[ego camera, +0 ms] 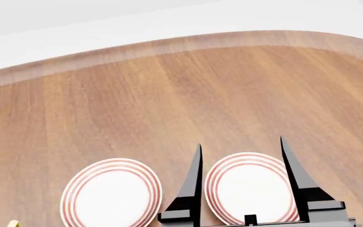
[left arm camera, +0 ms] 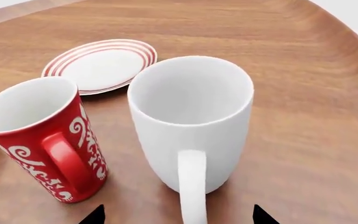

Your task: Put the white mug on the left plate.

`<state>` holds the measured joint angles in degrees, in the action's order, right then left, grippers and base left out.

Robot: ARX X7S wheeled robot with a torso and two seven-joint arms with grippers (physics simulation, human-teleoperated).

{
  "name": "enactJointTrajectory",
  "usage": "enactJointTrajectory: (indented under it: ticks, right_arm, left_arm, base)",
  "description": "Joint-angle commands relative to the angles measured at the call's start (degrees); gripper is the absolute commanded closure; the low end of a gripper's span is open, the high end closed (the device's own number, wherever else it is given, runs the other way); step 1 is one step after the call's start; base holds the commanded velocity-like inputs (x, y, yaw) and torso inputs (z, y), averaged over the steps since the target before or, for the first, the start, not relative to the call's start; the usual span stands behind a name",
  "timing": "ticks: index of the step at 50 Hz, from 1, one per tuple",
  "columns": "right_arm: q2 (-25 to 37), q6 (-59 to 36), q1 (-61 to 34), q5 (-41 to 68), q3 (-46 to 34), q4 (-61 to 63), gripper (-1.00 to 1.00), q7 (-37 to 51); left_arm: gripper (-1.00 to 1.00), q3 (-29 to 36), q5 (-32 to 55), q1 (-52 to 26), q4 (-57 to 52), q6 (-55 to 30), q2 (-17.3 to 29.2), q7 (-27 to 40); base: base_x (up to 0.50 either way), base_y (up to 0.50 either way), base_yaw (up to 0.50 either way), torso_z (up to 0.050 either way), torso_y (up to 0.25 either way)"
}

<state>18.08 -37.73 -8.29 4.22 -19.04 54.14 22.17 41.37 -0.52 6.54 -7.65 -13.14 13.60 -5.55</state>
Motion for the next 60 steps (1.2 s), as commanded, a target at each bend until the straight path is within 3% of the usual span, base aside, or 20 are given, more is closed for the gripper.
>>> enactJointTrajectory:
  ticks: [1,60]
  right_arm:
    - [0.2,0.3,0.0,0.4,0.0,-0.2,-1.0,0.1]
    - [1.0,0.7,-0.3,1.4,-0.4,-0.5,-1.0,1.2]
  left_arm:
    - [-1.0,0.9,-0.4,-1.2,1.6,-0.3,-1.4,0.6]
    - [-1.0,3.9,0.0,-5.1,12.9,2.7,-5.2,2.3]
  base:
    - [0.0,0.0,0.0,0.0,0.0]
    - [0.0,0.0,0.0,0.0,0.0]
